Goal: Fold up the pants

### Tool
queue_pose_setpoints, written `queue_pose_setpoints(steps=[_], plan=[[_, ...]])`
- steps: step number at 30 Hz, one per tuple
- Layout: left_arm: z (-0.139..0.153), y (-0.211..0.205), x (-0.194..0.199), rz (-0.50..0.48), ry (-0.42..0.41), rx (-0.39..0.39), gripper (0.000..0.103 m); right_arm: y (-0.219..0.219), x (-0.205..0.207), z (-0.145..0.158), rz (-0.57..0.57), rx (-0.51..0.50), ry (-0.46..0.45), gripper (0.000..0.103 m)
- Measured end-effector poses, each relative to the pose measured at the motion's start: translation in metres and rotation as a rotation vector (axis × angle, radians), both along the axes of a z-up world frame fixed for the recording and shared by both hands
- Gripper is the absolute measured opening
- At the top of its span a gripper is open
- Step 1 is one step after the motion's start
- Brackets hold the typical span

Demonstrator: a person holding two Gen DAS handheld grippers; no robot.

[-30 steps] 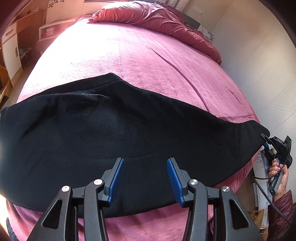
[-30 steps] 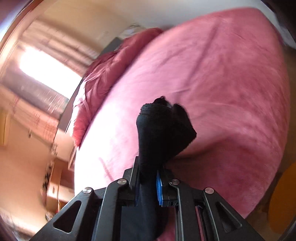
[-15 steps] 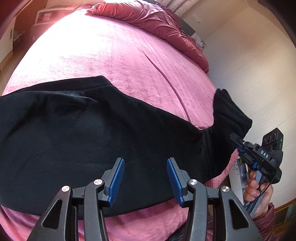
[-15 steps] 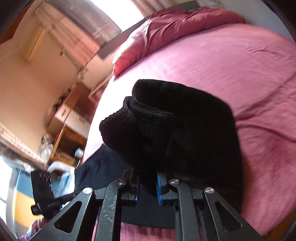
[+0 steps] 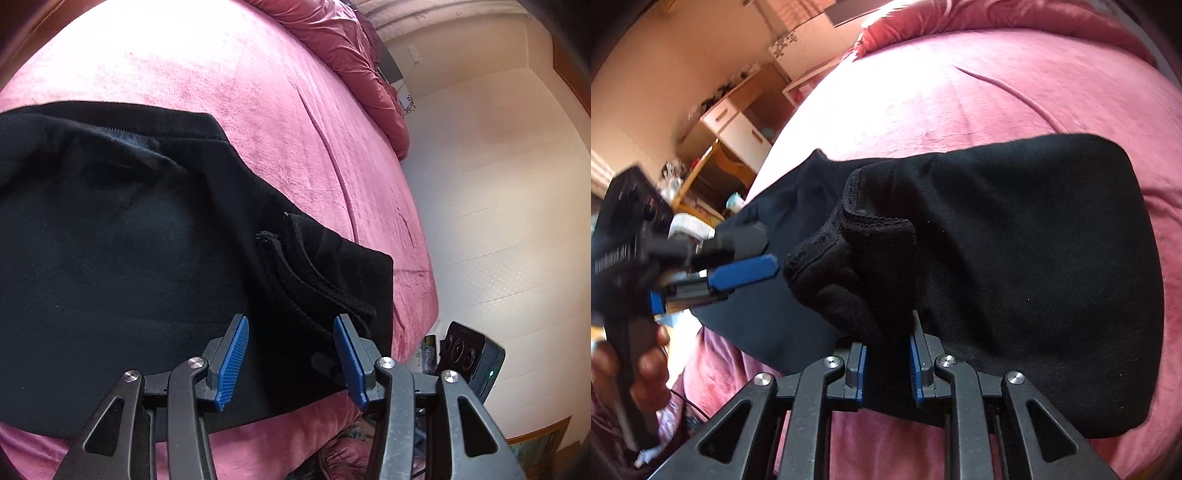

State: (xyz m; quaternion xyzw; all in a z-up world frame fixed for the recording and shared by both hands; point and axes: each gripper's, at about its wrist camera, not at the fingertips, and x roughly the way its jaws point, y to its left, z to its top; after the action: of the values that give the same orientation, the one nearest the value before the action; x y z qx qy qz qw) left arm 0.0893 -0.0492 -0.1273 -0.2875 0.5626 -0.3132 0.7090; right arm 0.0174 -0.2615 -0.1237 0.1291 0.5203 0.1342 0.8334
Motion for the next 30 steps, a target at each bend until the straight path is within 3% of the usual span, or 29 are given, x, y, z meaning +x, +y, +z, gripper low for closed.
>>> queue_pose_setpoints(steps=[1, 2, 3, 5, 8, 13, 19, 21, 22, 25, 30], plan=[[-0.002, -0.002, 0.002, 0.004, 0.019, -0.015, 0.051, 0.003, 0.0, 0.001, 0.022, 0.012, 0.0, 0.035], [-0.005, -0.003, 0.004, 0.006, 0.039, -0.026, 0.053, 0.004, -0.001, 0.001, 0.049, 0.058, 0.01, 0.055], [-0.008, -0.005, 0.006, 0.008, 0.059, -0.039, 0.054, 0.004, -0.003, 0.003, 0.078, 0.114, 0.016, 0.061], [-0.011, -0.008, 0.009, -0.003, 0.088, -0.058, 0.056, 0.004, -0.011, 0.007, 0.119, 0.15, 0.008, 0.061], [-0.014, -0.017, 0.013, -0.016, 0.104, -0.028, 0.058, -0.012, -0.024, 0.011, 0.095, 0.145, 0.009, 0.061], [-0.021, -0.038, 0.016, -0.068, 0.118, 0.072, 0.059, -0.063, -0.055, 0.011, -0.062, 0.123, 0.01, 0.061], [-0.025, -0.058, 0.015, -0.095, 0.122, 0.122, 0.056, -0.14, -0.103, 0.004, -0.313, 0.037, 0.047, 0.061], [-0.024, -0.062, 0.013, -0.112, 0.112, 0.132, 0.022, -0.151, -0.114, -0.003, -0.362, 0.003, 0.078, 0.061], [-0.023, -0.064, 0.013, -0.113, 0.105, 0.135, 0.023, -0.152, -0.11, -0.006, -0.377, -0.005, 0.089, 0.061], [-0.006, -0.062, 0.011, -0.117, 0.06, 0.072, 0.018, -0.151, -0.11, -0.015, -0.374, -0.013, 0.102, 0.061], [0.049, -0.057, 0.01, -0.134, -0.055, -0.055, 0.017, -0.131, -0.089, -0.019, -0.318, -0.077, 0.083, 0.061]])
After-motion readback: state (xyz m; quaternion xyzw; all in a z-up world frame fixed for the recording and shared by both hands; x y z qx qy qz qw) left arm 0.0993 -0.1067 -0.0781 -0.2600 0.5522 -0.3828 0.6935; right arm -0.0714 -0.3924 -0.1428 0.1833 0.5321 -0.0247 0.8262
